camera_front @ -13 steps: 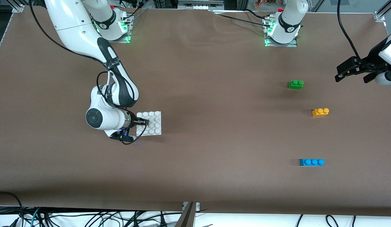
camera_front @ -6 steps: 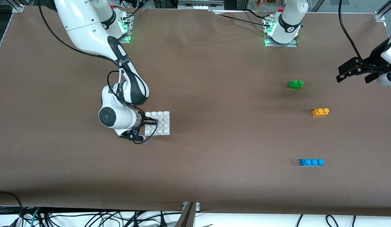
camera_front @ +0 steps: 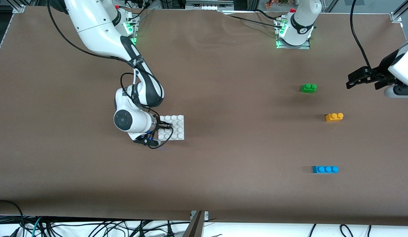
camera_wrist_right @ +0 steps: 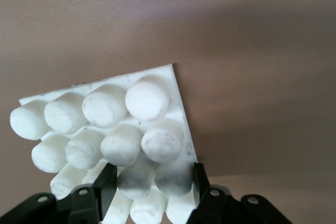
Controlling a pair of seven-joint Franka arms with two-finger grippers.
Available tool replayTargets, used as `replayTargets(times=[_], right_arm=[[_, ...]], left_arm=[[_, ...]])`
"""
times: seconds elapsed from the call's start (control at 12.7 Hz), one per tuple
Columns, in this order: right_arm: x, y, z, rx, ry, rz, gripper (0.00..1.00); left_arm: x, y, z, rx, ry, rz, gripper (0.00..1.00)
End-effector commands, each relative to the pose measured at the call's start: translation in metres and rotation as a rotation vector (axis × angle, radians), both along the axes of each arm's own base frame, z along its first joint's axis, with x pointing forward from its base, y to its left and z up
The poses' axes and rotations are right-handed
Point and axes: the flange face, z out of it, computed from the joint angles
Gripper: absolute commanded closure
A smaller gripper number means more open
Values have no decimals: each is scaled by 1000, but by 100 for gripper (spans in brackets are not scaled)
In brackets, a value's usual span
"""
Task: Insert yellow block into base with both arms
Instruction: 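Slide the white plate with the right gripper toward the table middle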
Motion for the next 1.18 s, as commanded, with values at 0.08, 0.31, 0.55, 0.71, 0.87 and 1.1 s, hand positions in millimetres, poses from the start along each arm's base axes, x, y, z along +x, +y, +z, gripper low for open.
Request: replayTargets(times=[0.08,0.31,0.55,0.71,0.87,1.1], right_arm=[[3,34,1,8,-10,-33,37],[-2,57,-1,0,-8,-60,37],[-5,85,-2,7,-28,-55,37],[-9,93,-1,10,-32,-48,37],[-13,107,2,23,-53,-55,37],[-22,126,-2,50,-63,-67,37]], left_arm=[[-1,0,6,12,13,3,0],[-4,1,7,11,23,-6,0],[-3,0,0,11,39,-6,0],[0,-3,-5,12,48,-8,0],[6,-4,-16,13,65,-11,0],[10,-5,-25,14,80,-11,0]])
